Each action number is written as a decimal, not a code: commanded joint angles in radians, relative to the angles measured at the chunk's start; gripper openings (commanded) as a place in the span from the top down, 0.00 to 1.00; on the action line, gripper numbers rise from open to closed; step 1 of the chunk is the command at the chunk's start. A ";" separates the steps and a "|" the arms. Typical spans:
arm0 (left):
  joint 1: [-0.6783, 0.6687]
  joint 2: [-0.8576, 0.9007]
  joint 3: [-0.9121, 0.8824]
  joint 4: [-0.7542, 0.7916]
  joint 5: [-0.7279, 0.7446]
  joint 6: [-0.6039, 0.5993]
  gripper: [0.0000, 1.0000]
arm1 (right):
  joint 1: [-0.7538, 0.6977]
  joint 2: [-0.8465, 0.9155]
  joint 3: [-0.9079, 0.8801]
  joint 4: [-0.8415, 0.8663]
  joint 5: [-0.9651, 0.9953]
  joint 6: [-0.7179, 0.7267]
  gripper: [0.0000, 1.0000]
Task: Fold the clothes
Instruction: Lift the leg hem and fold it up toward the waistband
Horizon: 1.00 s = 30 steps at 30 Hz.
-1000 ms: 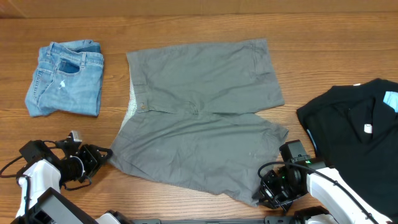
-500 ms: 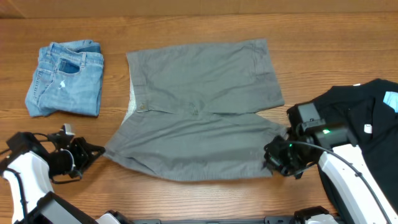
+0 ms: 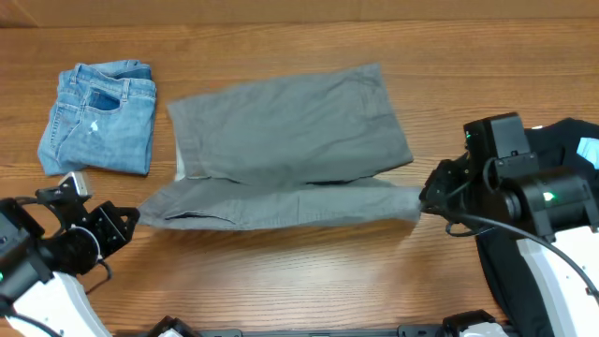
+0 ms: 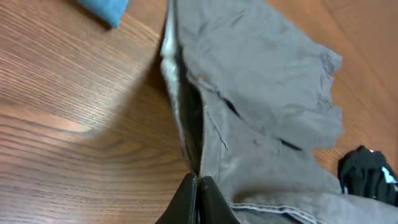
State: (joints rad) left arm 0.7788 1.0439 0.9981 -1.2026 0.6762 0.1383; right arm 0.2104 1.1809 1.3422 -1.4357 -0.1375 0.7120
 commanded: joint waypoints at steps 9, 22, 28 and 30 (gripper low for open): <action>-0.001 -0.124 0.039 -0.046 -0.069 -0.007 0.96 | 0.002 -0.005 0.310 -0.003 0.122 -0.006 0.96; -0.154 0.023 0.014 0.209 -0.217 -0.109 0.96 | 0.002 0.378 0.309 0.423 0.134 -0.056 0.96; -0.328 0.225 -0.002 0.529 -0.268 -0.178 0.96 | -0.004 0.526 0.309 0.663 0.137 -0.058 0.96; -0.377 0.308 -0.002 0.658 -0.274 -0.202 0.96 | -0.012 0.568 0.308 0.721 0.137 -0.058 0.96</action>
State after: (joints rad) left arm 0.4694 1.2476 1.0019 -0.6746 0.4580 -0.0040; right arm 0.2153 1.7203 1.6325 -0.7509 -0.0360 0.6651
